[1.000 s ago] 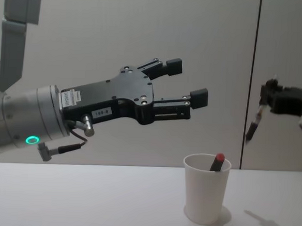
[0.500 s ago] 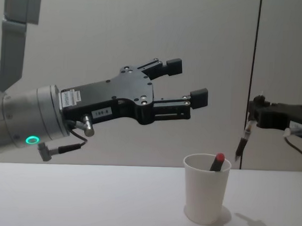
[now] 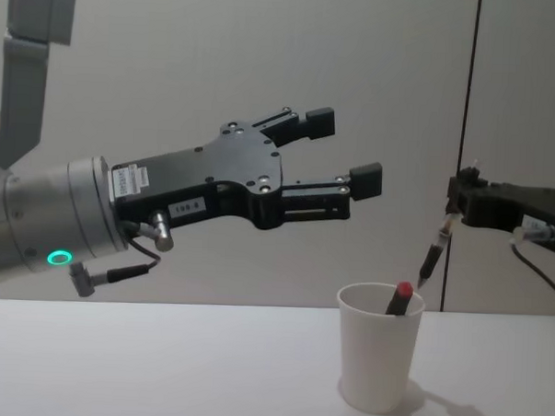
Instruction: Place the pen into the pen holder.
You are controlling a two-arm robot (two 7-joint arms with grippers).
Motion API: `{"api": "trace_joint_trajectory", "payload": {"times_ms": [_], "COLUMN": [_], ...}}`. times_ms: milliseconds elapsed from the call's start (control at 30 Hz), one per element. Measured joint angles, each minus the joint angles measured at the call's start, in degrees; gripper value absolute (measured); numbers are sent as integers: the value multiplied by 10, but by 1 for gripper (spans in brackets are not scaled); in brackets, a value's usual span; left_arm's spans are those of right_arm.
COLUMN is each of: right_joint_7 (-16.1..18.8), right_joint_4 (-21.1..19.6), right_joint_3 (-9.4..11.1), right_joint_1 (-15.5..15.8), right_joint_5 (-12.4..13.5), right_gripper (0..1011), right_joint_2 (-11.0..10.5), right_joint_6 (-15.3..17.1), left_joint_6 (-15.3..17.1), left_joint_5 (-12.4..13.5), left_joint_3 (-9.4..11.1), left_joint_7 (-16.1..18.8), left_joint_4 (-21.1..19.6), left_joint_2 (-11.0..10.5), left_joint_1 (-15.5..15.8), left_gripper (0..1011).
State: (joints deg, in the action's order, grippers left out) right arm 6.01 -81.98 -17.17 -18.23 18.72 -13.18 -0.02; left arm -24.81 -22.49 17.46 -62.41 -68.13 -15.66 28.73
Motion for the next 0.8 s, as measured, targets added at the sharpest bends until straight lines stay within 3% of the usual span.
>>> {"api": "trace_joint_trajectory", "payload": {"times_ms": [433,500,567,800], "right_joint_7": [10,12,15,21], "right_joint_4": [20,25,31,46], "right_joint_3": [-3,-4,-5,-8], "right_joint_1": [-10,-12,-15,-21], "right_joint_5": [9,9,9,8], "right_gripper": [146,220,231,466], "right_joint_2": [11,13,16,22], "right_joint_6": [1,3,4,5], "left_joint_6": [0,0,0,0], "left_joint_5": [0,0,0,0], "left_joint_3": [0,0,0,0], "left_joint_7": [0,0,0,0], "left_joint_4": [0,0,0,0], "left_joint_2": [0,0,0,0], "left_joint_1": [0,0,0,0], "left_gripper": [1004,1004,1004,1004]}}
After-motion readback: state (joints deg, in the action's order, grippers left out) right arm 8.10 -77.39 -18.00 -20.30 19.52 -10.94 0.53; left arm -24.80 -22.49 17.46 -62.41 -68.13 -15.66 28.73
